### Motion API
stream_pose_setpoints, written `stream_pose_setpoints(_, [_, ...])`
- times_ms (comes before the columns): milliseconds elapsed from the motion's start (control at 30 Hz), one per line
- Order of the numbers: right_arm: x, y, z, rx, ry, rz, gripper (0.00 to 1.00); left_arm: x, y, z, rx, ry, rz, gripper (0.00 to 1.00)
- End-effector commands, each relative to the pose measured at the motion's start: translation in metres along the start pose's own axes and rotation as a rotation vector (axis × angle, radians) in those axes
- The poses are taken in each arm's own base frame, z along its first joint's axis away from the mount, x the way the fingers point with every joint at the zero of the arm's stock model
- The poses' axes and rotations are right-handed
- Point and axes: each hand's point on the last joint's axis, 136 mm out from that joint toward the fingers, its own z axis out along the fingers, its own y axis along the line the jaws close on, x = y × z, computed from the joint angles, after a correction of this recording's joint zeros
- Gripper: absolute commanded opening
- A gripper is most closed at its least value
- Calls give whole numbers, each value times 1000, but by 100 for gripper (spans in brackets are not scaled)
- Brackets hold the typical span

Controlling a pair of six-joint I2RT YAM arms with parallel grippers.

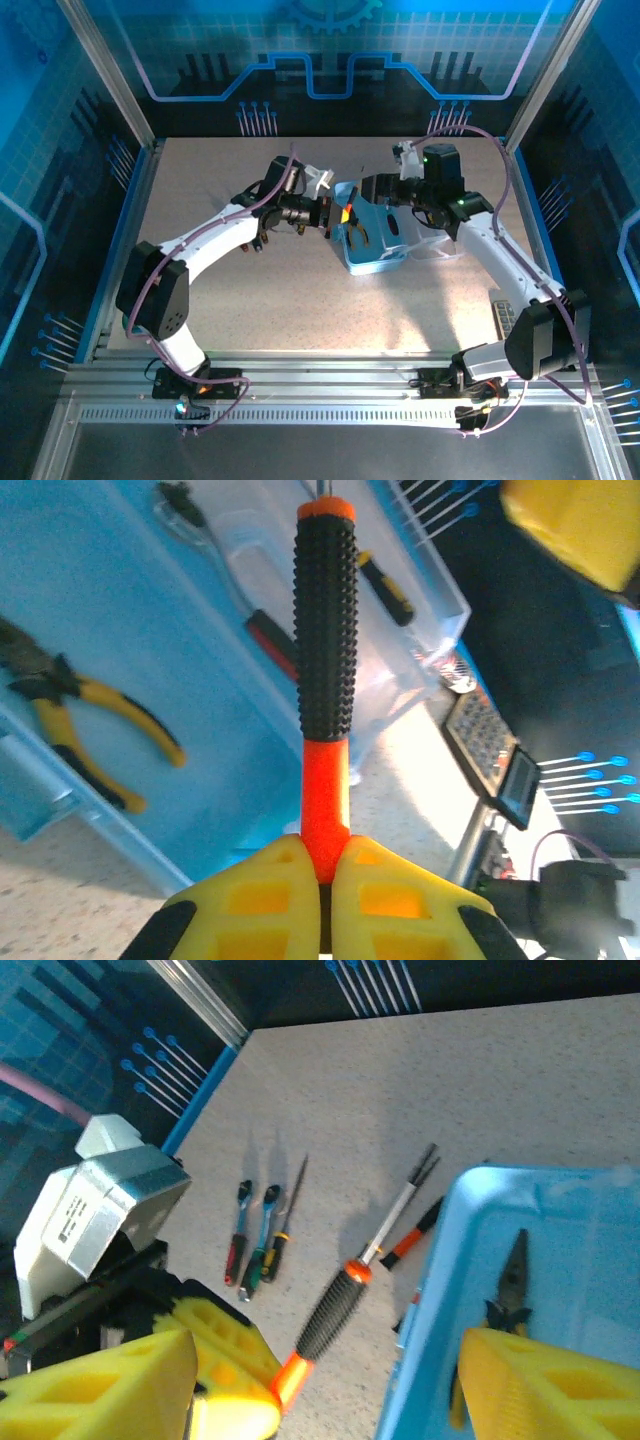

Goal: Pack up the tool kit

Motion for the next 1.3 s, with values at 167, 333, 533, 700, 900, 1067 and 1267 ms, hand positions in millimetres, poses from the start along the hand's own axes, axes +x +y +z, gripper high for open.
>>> stream_pose_setpoints(167, [-3,18,30,-35,-12,17,59,-13,-54,-17,193,-76,65,0])
stream_pose_setpoints(333, [-3,18,36,-21,-12,16,49,-13,-57,-20,202,-82,75,0])
stream_pose_setpoints(533, [-7,22,33,-28,-22,4,17,-11,-52,-17,181,-75,68,0])
stream_pose_setpoints(700, [-9,18,22,10,-2,-45,0,-6,-32,-10,91,-49,47,57])
stream_pose_setpoints(900, [-18,-45,-22,300,91,-123,0,-11,11,-32,-169,-65,62,99])
stream_pose_setpoints(1067, [-11,-115,-66,664,229,-188,0,-6,82,-66,-459,-55,-44,99])
stream_pose_setpoints(1267, [3,-160,-81,857,332,-197,0,16,132,-85,-642,1,-116,99])
